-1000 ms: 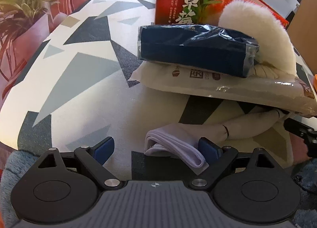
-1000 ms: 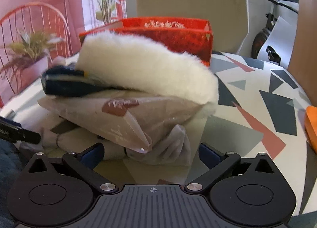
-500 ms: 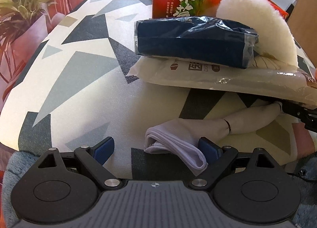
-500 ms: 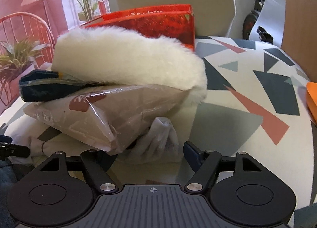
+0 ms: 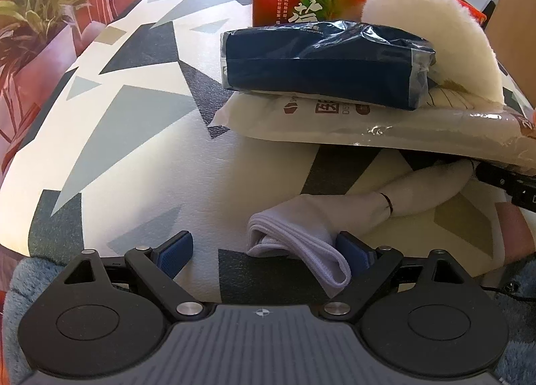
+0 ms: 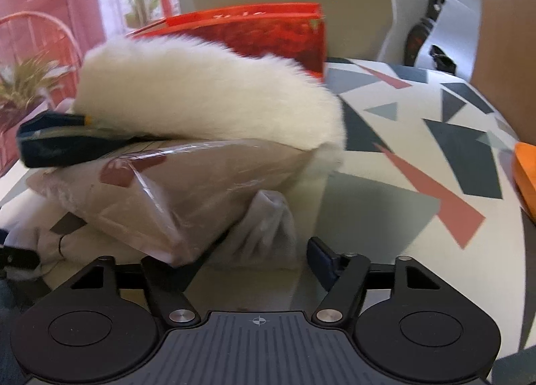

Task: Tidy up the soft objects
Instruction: 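Close the left gripper on the white sock while the right gripper grasps its other end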

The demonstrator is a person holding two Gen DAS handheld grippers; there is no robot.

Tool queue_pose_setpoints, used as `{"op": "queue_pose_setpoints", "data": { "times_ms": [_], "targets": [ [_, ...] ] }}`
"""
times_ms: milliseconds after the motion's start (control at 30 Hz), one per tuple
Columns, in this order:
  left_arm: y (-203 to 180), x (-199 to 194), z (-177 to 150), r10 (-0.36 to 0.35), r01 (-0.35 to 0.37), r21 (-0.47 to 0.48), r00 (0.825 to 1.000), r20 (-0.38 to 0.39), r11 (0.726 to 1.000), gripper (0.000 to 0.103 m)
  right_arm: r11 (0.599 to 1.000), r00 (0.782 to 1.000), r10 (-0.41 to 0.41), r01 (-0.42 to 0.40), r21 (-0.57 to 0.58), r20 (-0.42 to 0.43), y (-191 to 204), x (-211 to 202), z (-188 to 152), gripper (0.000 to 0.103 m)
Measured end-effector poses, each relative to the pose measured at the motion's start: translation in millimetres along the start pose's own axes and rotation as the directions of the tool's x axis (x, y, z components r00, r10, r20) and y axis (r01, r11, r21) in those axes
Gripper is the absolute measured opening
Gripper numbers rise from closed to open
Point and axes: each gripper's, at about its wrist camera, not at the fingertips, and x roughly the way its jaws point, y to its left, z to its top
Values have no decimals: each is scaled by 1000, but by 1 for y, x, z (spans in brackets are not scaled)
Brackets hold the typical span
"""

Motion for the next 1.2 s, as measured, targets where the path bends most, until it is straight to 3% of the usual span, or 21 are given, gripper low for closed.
{"op": "queue_pose_setpoints", "data": {
  "times_ms": [200,333,467,567,800,1033,1100,1200],
  "targets": [
    [-1,-1,-1,15,-15,6,1000,0,1000,93,1000,999,1,-2,23,44,-6,-11,-1,57],
    [11,-5,0,36,-34,-65,999,29,997,72,997,999,-9,6,78,40,-16,-16,-3,47],
    [8,-5,0,30,-28,-46,999,39,999,65,986,999,1,-6,164,34,-31,-14,-5,45],
    [7,-4,2,34,-32,-44,998,44,999,64,991,1000,4,-9,137,30,-26,-13,-5,39],
    [8,-3,1,30,-27,-34,998,62,999,64,989,999,48,-50,142,19,-22,-5,-1,41],
    [6,-4,0,31,-29,-34,997,71,999,64,992,999,34,-36,120,18,-19,3,4,40],
    [8,-3,2,27,-25,-41,997,73,999,64,995,999,45,-46,93,13,-16,5,6,28],
    [12,-2,5,18,-14,-59,997,74,998,64,996,998,64,-65,66,9,-11,4,6,21]
  ]
}}
